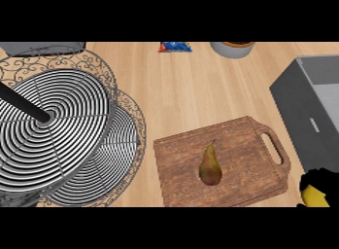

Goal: Pick the lemon from the cutting board and place it in the cardboard box

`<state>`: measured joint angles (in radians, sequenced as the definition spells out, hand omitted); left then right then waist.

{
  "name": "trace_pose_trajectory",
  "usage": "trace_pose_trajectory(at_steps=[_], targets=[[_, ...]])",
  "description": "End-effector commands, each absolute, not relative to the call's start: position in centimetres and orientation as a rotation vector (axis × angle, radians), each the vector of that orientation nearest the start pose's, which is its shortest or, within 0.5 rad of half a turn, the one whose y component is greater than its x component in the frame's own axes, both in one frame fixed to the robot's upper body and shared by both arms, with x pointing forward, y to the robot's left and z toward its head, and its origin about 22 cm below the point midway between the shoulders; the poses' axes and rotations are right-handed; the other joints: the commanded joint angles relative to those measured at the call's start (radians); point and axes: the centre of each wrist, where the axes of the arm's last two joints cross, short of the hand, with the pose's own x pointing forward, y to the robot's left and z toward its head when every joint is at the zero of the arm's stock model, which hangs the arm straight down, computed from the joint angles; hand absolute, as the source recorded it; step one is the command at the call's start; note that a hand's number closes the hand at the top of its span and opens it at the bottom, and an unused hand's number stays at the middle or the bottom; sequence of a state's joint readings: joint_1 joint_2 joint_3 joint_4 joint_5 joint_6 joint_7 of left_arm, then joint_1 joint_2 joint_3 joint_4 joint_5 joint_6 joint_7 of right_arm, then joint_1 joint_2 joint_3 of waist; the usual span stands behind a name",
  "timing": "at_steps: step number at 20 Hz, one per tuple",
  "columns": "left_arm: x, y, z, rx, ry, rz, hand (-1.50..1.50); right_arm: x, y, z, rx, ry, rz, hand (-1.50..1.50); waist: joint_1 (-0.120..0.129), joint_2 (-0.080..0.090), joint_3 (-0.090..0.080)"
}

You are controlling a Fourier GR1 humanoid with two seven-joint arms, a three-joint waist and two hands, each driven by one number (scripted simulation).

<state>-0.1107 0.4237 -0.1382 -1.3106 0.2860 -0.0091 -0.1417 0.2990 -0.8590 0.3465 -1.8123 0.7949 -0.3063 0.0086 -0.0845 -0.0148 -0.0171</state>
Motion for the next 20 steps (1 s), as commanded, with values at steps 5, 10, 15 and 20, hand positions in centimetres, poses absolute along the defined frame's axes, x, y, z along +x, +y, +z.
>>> trace_pose_trajectory(at_steps=[5,10,15,20], targets=[[27.5,27.1,1.8,0.039,-1.600,-0.330,0.00,13.0,-36.0,9.0,-0.956,-1.616,1.335,1.50,-0.035,-0.014,0.019],[26.5,28.8,1.4,0.059,-1.589,-0.330,0.00,12.0,-35.5,11.5,-0.886,-1.767,1.194,1.50,-0.051,-0.022,0.019],[26.4,28.4,1.1,0.035,-1.581,-0.336,0.00,11.2,-36.7,13.5,-0.879,-1.790,1.025,1.50,-0.053,-0.016,0.018],[27.4,28.1,2.1,0.042,-1.601,-0.339,0.00,11.6,-39.4,17.1,-0.961,-1.767,0.960,1.50,-0.042,-0.010,0.016]])
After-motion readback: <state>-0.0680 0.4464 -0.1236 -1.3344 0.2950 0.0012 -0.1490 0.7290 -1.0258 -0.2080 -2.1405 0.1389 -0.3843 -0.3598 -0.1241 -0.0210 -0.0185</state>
